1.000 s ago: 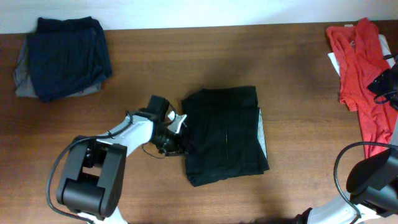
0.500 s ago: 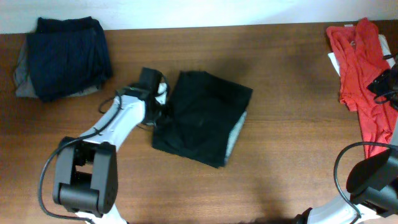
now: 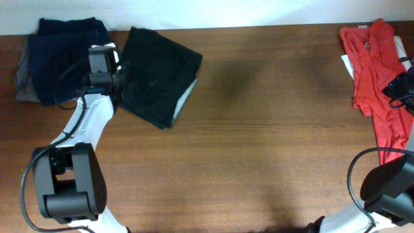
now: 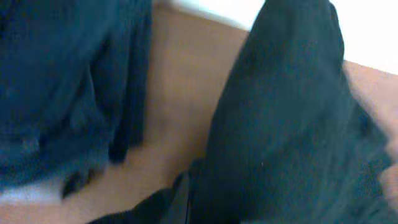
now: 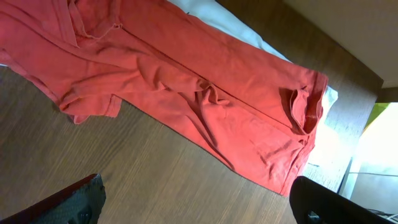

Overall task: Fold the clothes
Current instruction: 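Drag the folded shorts with the left gripper onto the navy stack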

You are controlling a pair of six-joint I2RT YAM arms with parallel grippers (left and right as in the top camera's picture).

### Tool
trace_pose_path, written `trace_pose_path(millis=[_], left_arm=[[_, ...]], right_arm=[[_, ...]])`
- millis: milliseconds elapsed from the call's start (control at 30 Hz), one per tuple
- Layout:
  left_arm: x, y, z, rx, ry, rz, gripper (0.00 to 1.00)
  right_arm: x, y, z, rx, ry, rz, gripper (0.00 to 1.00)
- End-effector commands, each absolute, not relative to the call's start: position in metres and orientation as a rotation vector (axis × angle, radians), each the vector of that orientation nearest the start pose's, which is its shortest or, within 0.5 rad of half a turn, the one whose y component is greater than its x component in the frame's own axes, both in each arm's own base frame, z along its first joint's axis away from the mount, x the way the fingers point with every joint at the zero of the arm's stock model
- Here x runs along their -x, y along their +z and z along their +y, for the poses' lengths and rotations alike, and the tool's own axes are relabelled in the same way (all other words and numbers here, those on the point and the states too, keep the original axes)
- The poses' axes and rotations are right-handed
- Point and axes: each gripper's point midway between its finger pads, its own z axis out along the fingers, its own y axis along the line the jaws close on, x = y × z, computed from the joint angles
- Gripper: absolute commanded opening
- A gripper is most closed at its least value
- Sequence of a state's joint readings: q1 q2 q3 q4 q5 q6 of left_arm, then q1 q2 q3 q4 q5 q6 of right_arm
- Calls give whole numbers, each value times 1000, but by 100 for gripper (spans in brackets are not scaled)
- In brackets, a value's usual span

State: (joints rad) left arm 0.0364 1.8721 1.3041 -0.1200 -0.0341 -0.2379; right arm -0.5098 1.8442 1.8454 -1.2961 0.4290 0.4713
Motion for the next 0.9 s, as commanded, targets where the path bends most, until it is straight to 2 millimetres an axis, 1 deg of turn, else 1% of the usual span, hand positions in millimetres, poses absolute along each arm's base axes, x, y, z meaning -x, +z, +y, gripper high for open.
trace_pose_path(millis=[0, 133, 200, 267, 400, 467, 500, 567, 667, 800, 867], left_arm=[[-545, 164, 60, 527, -116, 2058, 1], [-555, 192, 94, 584, -116, 1913, 1], [-557, 201, 104, 607, -118, 1874, 1], [-560, 215, 111, 634, -133, 1832, 1], [-568, 256, 116, 617, -138, 1752, 1], [-569, 266, 122, 622, -127, 1728, 1], [-567, 270, 131, 645, -94, 1706, 1], [-561, 269, 150, 700, -1, 1683, 1], [-558, 265, 158, 681, 43, 1706, 1], [-558, 259, 176, 640, 118, 1719, 1], [-558, 250, 185, 629, 154, 1738, 1]], right_arm=[[-310, 216, -259, -1408, -642, 2404, 98], [-310, 216, -259, -1408, -642, 2404, 98], [-310, 216, -259, -1408, -642, 2404, 98], [-310, 216, -259, -1408, -642, 2404, 98], [-310, 216, -259, -1408, -642, 2404, 98], [-310, 216, -259, -1408, -642, 2404, 98], [-310, 216, -259, -1408, -642, 2404, 98], [-310, 216, -259, -1408, -642, 2404, 98], [-310, 216, -259, -1408, -642, 2404, 98], [-310, 216, -259, -1408, -642, 2404, 98], [-310, 216, -259, -1408, -642, 2404, 98]])
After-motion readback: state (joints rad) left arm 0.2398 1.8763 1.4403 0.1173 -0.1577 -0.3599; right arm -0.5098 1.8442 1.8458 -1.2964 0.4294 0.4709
